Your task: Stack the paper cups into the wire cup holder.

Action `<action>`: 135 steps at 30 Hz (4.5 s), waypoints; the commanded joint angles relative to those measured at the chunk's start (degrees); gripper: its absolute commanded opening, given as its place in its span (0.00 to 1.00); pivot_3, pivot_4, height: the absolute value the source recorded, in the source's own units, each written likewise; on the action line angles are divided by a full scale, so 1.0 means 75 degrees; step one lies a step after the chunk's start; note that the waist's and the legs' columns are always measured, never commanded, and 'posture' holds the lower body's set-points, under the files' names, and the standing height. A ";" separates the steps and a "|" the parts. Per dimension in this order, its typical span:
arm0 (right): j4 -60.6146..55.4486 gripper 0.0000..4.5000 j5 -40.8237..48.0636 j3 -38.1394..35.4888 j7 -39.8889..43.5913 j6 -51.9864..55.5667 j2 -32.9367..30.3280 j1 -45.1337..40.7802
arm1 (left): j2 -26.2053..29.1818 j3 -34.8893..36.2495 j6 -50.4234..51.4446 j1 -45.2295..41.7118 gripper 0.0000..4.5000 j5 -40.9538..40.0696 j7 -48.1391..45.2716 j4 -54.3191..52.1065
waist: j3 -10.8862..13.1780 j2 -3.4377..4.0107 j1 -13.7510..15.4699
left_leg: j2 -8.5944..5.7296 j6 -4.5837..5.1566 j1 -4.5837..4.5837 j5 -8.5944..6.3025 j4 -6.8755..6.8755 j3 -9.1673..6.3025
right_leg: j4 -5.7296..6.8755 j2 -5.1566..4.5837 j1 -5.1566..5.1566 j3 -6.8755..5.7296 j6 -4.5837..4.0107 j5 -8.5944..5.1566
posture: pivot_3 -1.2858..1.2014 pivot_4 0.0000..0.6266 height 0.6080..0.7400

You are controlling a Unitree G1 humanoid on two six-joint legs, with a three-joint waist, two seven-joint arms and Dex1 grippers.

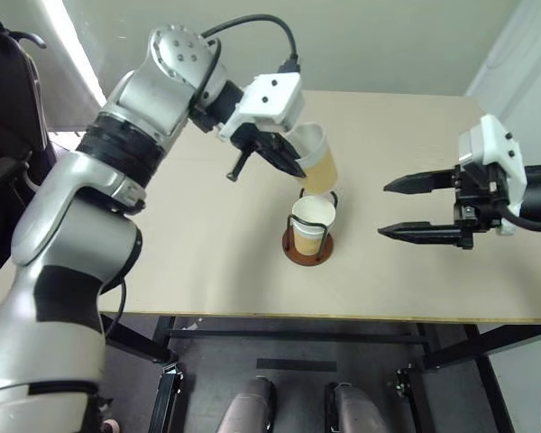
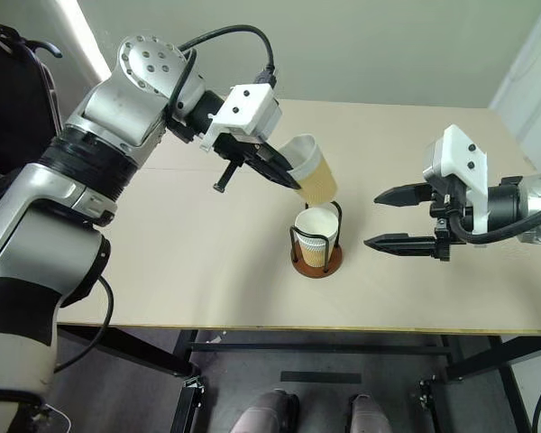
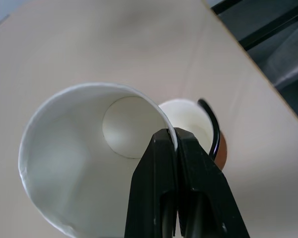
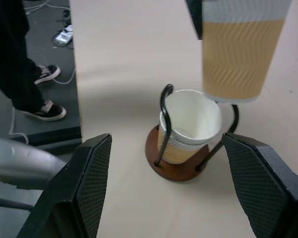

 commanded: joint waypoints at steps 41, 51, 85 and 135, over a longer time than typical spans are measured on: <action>-0.0571 0.80 0.0492 -0.0763 -0.0827 0.0033 0.0021 0.0563 | 0.0125 -0.1340 -0.0401 -0.0098 0.01 -0.0793 -0.0218 -0.0409 | 0.0004 -0.0001 0.0027 | -0.0005 0.0009 0.0004 0.0007 0.0006 0.0010 | 0.0001 0.0000 0.0009 -0.0002 0.0023 -0.0005 | 0.52 0.24 1.00; -0.0516 0.80 0.0531 -0.0740 -0.0807 0.0016 -0.0004 0.0513 | 0.0089 -0.1220 -0.0646 -0.0092 0.01 -0.0442 -0.0218 -0.0270 | 0.0004 -0.0001 0.0032 | -0.0003 0.0011 0.0004 0.0009 0.0008 0.0009 | -0.0003 -0.0003 0.0012 0.0001 0.0024 -0.0005 | 0.52 0.24 1.00; -0.0466 0.80 0.0454 -0.0687 -0.0757 -0.0011 -0.0053 0.0538 | -0.0768 -0.0549 -0.1246 -0.0063 0.99 0.0573 -0.0218 0.0595 | 0.0005 -0.0002 0.0048 | -0.0005 0.0014 0.0006 0.0010 0.0008 0.0014 | -0.0003 -0.0001 0.0014 0.0001 0.0030 -0.0003 | 0.52 0.24 1.00; 0.5229 0.80 -0.2665 -0.0443 -0.2693 -0.3027 0.3339 -0.1025 | -0.1063 0.6810 0.3797 0.4819 0.99 0.0831 0.7143 -0.3092 | 0.0004 -0.0001 -0.0015 | -0.0004 0.0007 0.0075 0.0055 -0.0006 0.0014 | 0.0014 0.0006 0.0048 -0.0002 -0.0017 0.0026 | 0.52 0.24 1.00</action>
